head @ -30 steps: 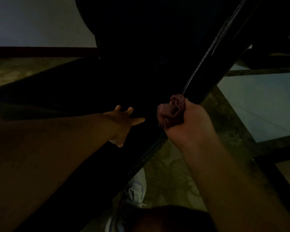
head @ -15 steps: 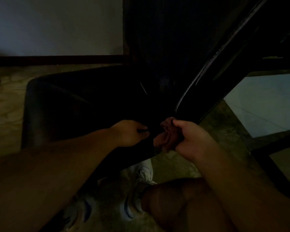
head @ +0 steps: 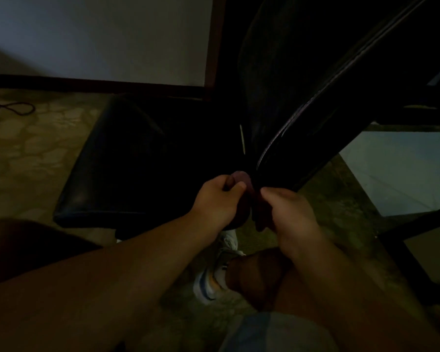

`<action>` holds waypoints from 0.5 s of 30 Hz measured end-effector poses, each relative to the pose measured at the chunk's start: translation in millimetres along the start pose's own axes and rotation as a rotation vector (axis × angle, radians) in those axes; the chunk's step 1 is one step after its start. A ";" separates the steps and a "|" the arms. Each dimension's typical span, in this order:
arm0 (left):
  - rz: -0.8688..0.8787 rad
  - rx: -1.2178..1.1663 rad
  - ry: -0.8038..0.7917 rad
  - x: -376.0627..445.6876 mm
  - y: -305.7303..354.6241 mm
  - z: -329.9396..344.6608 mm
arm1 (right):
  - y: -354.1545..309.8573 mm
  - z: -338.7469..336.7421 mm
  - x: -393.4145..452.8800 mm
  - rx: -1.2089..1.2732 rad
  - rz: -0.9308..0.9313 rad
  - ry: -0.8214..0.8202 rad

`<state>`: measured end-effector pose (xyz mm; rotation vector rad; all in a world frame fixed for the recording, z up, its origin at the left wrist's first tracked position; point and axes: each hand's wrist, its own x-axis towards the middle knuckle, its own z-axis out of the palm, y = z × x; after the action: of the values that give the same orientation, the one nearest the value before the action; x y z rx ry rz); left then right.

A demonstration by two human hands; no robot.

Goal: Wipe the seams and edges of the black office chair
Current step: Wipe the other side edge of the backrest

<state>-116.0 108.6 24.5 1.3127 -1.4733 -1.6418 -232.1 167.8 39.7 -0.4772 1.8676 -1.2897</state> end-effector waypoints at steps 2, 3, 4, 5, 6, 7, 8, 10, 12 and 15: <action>-0.028 -0.019 0.056 1.1 5.2 -12.9 | -0.7 -3.2 -7.1 -0.069 -0.036 0.013; -0.039 -0.025 0.076 3.3 6.5 -18.3 | -0.6 -2.6 -10.4 -0.078 -0.033 0.008; -0.043 -0.017 0.087 5.0 8.5 -21.5 | 0.2 -1.6 -12.4 -0.090 -0.028 0.003; -0.044 -0.020 0.092 6.0 11.9 -22.0 | -0.1 -0.5 -13.7 -0.101 -0.023 -0.001; -0.048 -0.046 0.100 7.0 15.8 -19.5 | -0.7 0.5 -13.6 -0.103 -0.017 0.001; -0.064 -0.099 0.104 7.5 20.3 -14.5 | -2.2 0.6 -13.7 -0.096 -0.006 0.004; -0.084 -0.172 0.110 7.2 26.7 -8.0 | -3.5 -0.3 -12.7 -0.092 0.006 0.006; -0.069 -0.223 0.137 5.1 35.1 4.5 | -3.9 -4.3 -11.7 -0.142 0.016 -0.003; 0.002 -0.155 0.159 6.3 32.7 10.1 | -3.4 -10.0 -11.0 -0.212 0.029 -0.033; 0.013 -0.081 0.167 15.8 18.1 6.1 | -6.4 -21.3 -4.5 -0.389 -0.043 -0.040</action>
<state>-130.7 92.7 36.7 1.3570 -1.3015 -1.5279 -246.8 181.0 50.7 -0.7434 2.0899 -0.9331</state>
